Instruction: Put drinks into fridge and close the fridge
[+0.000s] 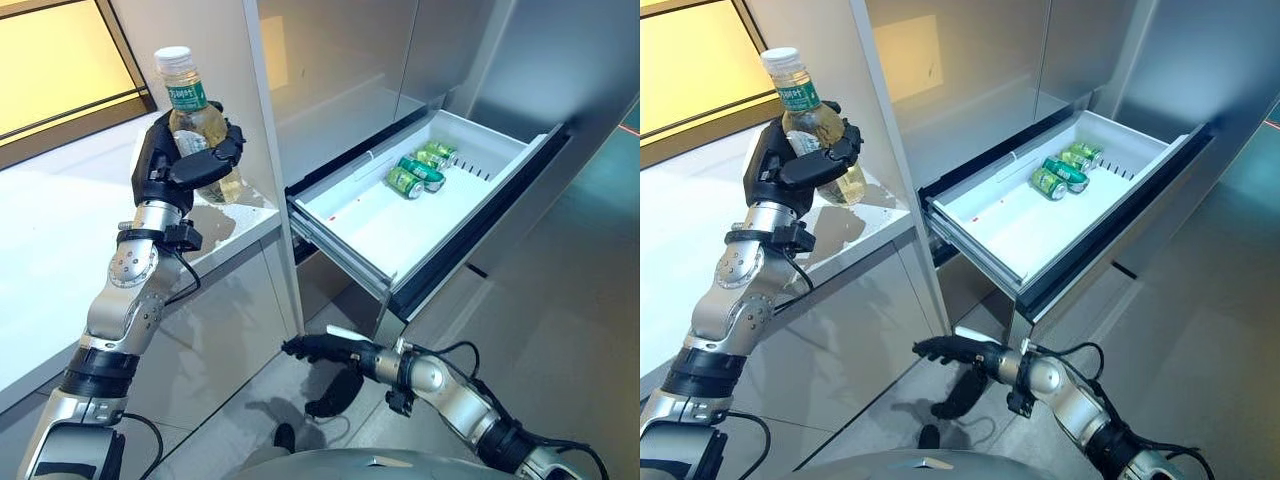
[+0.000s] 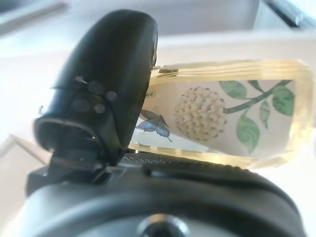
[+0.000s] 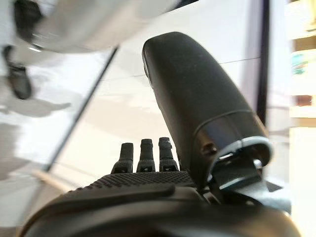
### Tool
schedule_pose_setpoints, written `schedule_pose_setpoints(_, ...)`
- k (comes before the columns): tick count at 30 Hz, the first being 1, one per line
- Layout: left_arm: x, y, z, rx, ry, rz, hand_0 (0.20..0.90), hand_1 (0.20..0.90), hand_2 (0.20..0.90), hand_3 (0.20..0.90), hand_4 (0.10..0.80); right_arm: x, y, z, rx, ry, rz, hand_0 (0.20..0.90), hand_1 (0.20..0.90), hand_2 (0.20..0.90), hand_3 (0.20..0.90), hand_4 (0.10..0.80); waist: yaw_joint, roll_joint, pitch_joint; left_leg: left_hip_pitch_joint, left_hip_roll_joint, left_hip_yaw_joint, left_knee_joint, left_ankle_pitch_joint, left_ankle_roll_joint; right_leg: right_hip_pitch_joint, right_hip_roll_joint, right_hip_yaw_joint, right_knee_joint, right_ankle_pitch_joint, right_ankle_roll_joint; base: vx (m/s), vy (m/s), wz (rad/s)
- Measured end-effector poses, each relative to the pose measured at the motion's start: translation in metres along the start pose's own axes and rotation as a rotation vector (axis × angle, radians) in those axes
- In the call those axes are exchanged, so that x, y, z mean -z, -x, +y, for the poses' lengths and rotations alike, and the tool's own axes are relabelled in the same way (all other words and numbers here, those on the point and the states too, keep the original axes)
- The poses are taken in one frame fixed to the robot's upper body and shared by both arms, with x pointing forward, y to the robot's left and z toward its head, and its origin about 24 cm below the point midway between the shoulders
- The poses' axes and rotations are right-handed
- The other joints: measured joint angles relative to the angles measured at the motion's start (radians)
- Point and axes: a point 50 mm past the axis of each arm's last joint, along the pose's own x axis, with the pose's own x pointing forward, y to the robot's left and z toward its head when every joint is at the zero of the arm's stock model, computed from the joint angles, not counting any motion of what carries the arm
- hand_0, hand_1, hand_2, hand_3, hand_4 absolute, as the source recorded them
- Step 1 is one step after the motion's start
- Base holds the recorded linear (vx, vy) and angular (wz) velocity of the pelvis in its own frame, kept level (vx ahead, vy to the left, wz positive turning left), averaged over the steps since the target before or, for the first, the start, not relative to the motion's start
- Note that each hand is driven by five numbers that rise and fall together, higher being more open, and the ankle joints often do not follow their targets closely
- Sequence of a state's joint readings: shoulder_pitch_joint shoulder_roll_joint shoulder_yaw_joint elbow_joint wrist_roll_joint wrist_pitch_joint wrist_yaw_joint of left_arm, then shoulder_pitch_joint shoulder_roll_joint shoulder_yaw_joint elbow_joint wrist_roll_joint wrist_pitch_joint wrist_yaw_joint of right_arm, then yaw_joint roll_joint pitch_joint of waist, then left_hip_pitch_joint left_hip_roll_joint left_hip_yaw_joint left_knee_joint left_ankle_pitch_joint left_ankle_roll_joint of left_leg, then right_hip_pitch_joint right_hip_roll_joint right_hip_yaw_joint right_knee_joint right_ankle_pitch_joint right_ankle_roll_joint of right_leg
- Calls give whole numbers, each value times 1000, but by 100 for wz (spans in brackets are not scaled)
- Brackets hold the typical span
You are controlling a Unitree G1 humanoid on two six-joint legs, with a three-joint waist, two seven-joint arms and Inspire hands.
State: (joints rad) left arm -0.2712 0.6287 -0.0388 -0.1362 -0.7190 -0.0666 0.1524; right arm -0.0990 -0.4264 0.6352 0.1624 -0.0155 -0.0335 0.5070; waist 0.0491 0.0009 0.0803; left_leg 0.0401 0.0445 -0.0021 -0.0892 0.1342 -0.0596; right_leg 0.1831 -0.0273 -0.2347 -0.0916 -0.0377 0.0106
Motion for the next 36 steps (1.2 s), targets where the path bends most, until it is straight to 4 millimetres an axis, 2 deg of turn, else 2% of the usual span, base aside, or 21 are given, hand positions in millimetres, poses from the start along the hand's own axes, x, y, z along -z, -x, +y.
schedule_pose_setpoints(4,-6,7,-8,78,30,-57,300,300,300,200,100,-22,14,-20,-10,3,-103,900,900,900,900,800,2,-1,8,1,-1,-1,0,0,0,1,0,-1,0,0,0,0,0,0)
schedule_pose_setpoints(9,-2,12,-11,131,70,-60,300,300,300,200,100,-45,37,-44,-19,-37,-235,900,900,900,900,800,0,-2,10,1,-1,2,0,0,0,0,0,2,0,0,0,2,-1,-1)
schedule_pose_setpoints(14,3,21,-10,192,67,-47,300,300,300,200,100,-67,58,-56,-73,-69,-382,900,900,900,900,800,-2,-6,13,3,0,11,0,-2,0,-2,-1,10,0,0,0,20,-12,-4)
schedule_pose_setpoints(17,3,22,-9,217,64,-46,300,300,300,200,100,-76,67,-63,-46,-84,-456,900,900,900,900,800,-4,-12,18,4,0,13,0,-2,0,-2,-1,11,0,0,0,0,0,0)
schedule_pose_setpoints(26,-11,29,13,194,22,-124,300,300,300,200,100,-80,95,-96,266,-115,-511,900,900,900,900,800,-28,-21,25,7,-2,31,0,-8,4,-6,-5,29,0,1,2,0,-12,-6)
schedule_pose_setpoints(32,-11,29,11,221,19,-124,300,300,300,200,100,-82,96,-103,363,-131,-513,900,900,900,900,800,-32,-21,25,8,-1,37,0,-10,5,-8,-5,34,0,1,2,3,-2,-2)
schedule_pose_setpoints(36,-11,29,11,227,19,-122,300,300,300,200,100,-93,95,-111,404,-113,-529,900,900,900,900,800,-33,-21,25,8,-1,37,0,-10,5,-8,-5,34,0,1,2,24,-11,0)
